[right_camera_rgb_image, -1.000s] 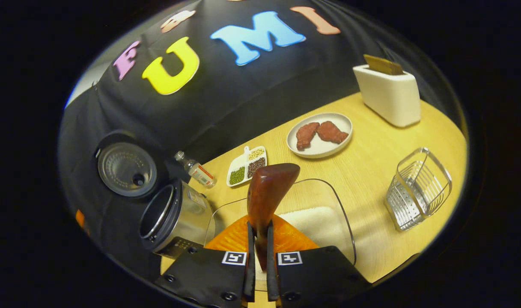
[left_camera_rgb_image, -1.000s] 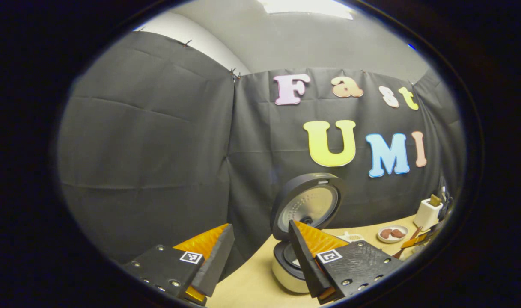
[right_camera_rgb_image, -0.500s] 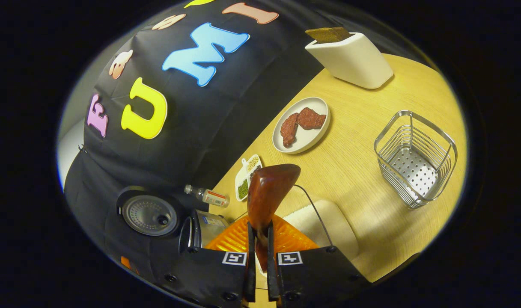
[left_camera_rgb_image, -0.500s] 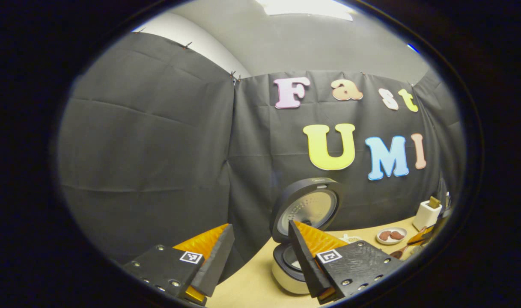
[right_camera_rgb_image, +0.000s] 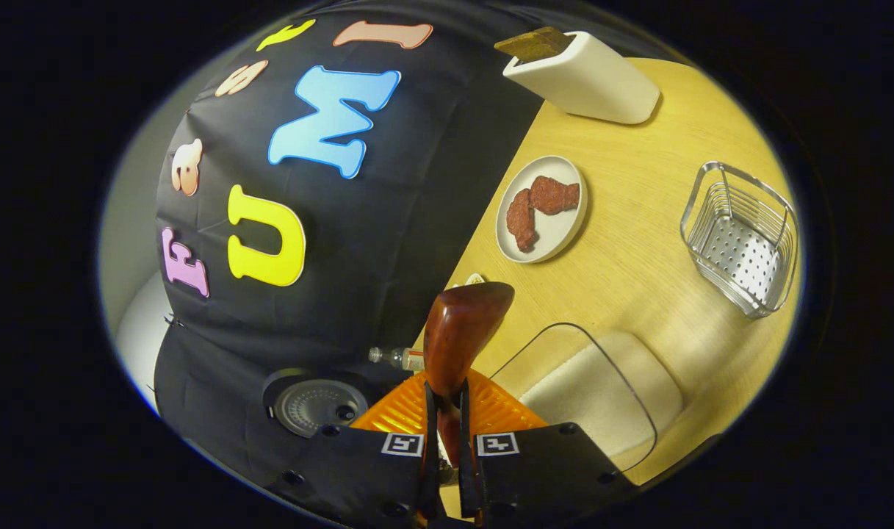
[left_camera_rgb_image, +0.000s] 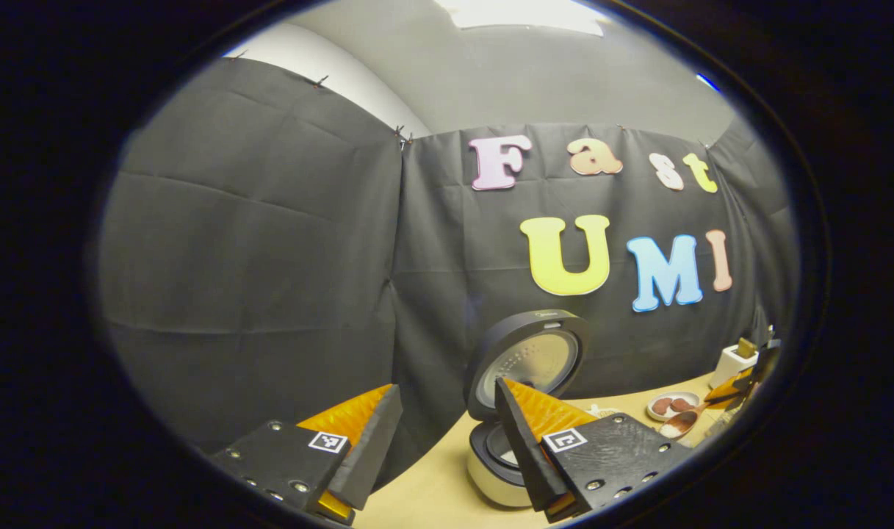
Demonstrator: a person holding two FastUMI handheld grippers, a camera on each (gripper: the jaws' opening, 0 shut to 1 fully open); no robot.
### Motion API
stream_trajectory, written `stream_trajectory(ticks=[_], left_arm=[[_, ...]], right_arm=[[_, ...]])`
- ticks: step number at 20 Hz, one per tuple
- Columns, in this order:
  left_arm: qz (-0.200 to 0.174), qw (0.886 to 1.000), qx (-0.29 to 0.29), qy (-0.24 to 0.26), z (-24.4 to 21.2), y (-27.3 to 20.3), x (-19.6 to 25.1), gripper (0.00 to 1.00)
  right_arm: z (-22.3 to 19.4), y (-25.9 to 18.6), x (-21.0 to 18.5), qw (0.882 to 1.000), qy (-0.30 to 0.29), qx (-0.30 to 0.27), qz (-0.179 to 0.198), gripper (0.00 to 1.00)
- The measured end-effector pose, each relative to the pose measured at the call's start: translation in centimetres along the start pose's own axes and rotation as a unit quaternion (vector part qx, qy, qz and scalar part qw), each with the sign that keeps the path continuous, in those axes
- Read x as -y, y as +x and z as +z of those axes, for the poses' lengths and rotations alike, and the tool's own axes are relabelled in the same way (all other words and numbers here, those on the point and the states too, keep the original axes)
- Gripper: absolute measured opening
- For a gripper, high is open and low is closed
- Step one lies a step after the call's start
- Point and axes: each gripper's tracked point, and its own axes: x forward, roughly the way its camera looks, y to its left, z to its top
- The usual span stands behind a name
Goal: Close the left gripper, press the button to open the rice cooker; take a wooden spoon from the chopstick holder with the right hand, scoop a spoonful of rice and pour it into the rice cooker, then put the wooden spoon back into the chopstick holder.
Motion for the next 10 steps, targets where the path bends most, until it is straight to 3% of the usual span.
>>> stream_trajectory(ticks=[10], left_arm=[[0.033, 0.999, -0.005, 0.003, -0.7, -1.5, -3.6, 0.80]], right_arm=[[-4.5, 4.2, -8.5, 0.997, -0.021, -0.038, 0.060, 0.12]])
